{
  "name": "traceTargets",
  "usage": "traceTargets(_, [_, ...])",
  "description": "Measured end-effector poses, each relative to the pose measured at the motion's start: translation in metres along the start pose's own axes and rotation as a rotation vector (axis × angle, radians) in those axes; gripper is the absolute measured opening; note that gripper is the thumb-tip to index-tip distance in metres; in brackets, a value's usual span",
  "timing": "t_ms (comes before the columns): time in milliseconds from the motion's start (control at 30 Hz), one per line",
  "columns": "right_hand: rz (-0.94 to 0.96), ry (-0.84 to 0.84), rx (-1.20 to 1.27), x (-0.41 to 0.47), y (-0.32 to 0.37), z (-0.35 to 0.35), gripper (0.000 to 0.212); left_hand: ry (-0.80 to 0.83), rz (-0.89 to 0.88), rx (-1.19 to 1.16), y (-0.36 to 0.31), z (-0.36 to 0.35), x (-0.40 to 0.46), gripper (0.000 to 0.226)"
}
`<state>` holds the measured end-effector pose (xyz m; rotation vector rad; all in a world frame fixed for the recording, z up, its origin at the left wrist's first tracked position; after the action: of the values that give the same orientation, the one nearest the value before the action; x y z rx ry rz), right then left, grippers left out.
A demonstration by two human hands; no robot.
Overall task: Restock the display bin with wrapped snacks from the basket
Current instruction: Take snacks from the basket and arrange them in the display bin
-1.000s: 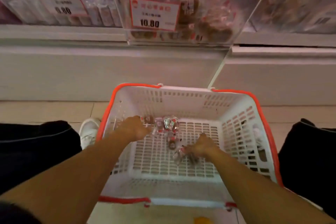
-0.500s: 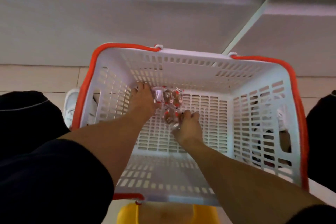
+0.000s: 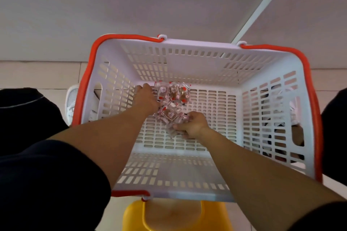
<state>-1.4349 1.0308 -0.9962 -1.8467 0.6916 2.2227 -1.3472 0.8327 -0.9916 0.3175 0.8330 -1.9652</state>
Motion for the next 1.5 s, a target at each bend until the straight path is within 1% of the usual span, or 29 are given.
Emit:
traceTargets(67, [-0.050,0.085,0.047,-0.001,-0.005,-0.001,0.029,-0.024,0.063,-0.060,0.003,-0.001,-0.004,0.077])
traceTargets(100, [-0.061,0.103,0.045,0.000,-0.005,0.000,0.029,-0.049,0.115,-0.084,0.005,0.000,-0.007,0.079])
traceTargets(167, [-0.076,0.122,0.036,0.001,-0.004,0.005,0.034,-0.073,0.212,-0.116,0.007,-0.002,-0.016,0.083])
traceTargets(200, [-0.083,0.119,0.036,0.002,-0.003,0.009,0.031,-0.074,0.235,-0.156,0.007,-0.006,-0.019,0.080])
traceTargets(267, [-0.077,0.105,-0.008,0.005,-0.001,0.016,0.020,-0.080,0.266,-0.286,0.001,-0.016,-0.024,0.067])
traceTargets(333, [-0.060,0.086,-0.071,0.008,0.001,0.020,0.016,-0.093,0.219,-0.270,-0.010,-0.018,-0.026,0.057])
traceTargets(400, [-0.035,0.014,-0.137,0.014,0.000,0.026,0.024,-0.114,0.149,-0.217,-0.018,-0.021,-0.025,0.060])
traceTargets(467, [-0.031,-0.038,-0.152,0.017,-0.003,0.029,0.032,-0.114,0.127,-0.196,-0.023,-0.023,-0.025,0.054])
traceTargets(533, [-0.036,-0.064,-0.144,0.018,-0.007,0.030,0.037,-0.059,0.106,-0.191,-0.027,-0.028,-0.021,0.038])
traceTargets(600, [-0.069,-0.064,-0.143,0.014,-0.010,0.034,0.043,0.005,0.120,-0.221,-0.027,-0.031,-0.020,0.030])
traceTargets(633, [-0.083,-0.049,-0.148,0.012,-0.009,0.036,0.045,0.032,0.115,-0.203,-0.027,-0.031,-0.021,0.030])
traceTargets(700, [-0.100,-0.025,-0.168,0.007,-0.003,0.041,0.042,0.062,0.116,-0.195,-0.022,-0.031,-0.026,0.036])
traceTargets(733, [-0.103,-0.015,-0.171,0.003,0.001,0.045,0.039,0.065,0.123,-0.238,-0.018,-0.031,-0.030,0.038])
traceTargets(767, [-0.102,-0.003,-0.167,-0.002,0.006,0.048,0.038,0.063,0.135,-0.331,-0.013,-0.032,-0.032,0.037])
traceTargets(833, [-0.096,0.022,-0.156,-0.012,0.015,0.056,0.040,0.088,0.210,-0.639,-0.006,-0.033,-0.042,0.029])
traceTargets(867, [-0.090,0.034,-0.168,-0.019,0.020,0.059,0.042,0.123,0.246,-0.776,-0.007,-0.031,-0.050,0.029])
traceTargets(900, [-0.073,0.034,-0.212,-0.027,0.027,0.062,0.046,0.162,0.264,-0.858,-0.008,-0.027,-0.057,0.032])
traceTargets(967, [0.007,-0.007,-0.353,-0.048,0.045,0.069,0.055,0.249,0.282,-1.005,-0.017,-0.016,-0.073,0.042])
traceTargets(1000, [0.058,-0.003,-0.376,-0.060,0.055,0.069,0.056,0.290,0.290,-1.111,-0.024,-0.010,-0.081,0.045])
traceTargets(1033, [0.107,0.045,-0.347,-0.074,0.066,0.065,0.052,0.324,0.296,-1.240,-0.034,-0.003,-0.088,0.044])
traceTargets(1067, [0.150,0.134,-0.284,-0.089,0.077,0.060,0.048,0.356,0.285,-1.349,-0.048,0.006,-0.095,0.039])
traceTargets(1100, [0.195,0.244,-0.218,-0.108,0.088,0.053,0.038,0.395,0.251,-1.414,-0.063,0.016,-0.103,0.029])
traceTargets(1133, [0.247,0.347,-0.170,-0.130,0.101,0.048,0.026,0.433,0.199,-1.430,-0.078,0.029,-0.110,0.018])
traceTargets(1167, [0.306,0.421,-0.153,-0.154,0.114,0.046,0.019,0.463,0.119,-1.429,-0.094,0.044,-0.116,0.015])
traceTargets(1200, [0.369,0.458,-0.168,-0.177,0.127,0.047,0.021,0.490,0.043,-1.434,-0.111,0.061,-0.123,0.026])
traceTargets(1233, [0.434,0.455,-0.215,-0.201,0.139,0.050,0.024,0.519,-0.019,-1.448,-0.128,0.079,-0.132,0.036])
traceTargets(1267, [0.501,0.419,-0.265,-0.224,0.151,0.055,0.026,0.555,-0.080,-1.459,-0.143,0.098,-0.141,0.042])
traceTargets(1400, [0.751,0.226,-0.349,-0.313,0.190,0.073,0.038,0.674,-0.294,-1.354,-0.192,0.176,-0.186,0.041])
traceTargets(1500, [0.886,0.198,-0.435,-0.372,0.201,0.069,0.049,0.764,-0.434,-1.261,-0.218,0.222,-0.229,0.046])
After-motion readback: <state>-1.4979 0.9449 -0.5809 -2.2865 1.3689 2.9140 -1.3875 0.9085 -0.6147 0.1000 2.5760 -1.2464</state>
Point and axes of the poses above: each hand's wrist, its own x-axis towards the middle knuckle, its own z-axis out of the back of the hand, y = z × x, the point moved 8 cm from there along x, towards the middle knuckle, and after that the axes turned 14 degrees about -z, right-handed, at the moved point
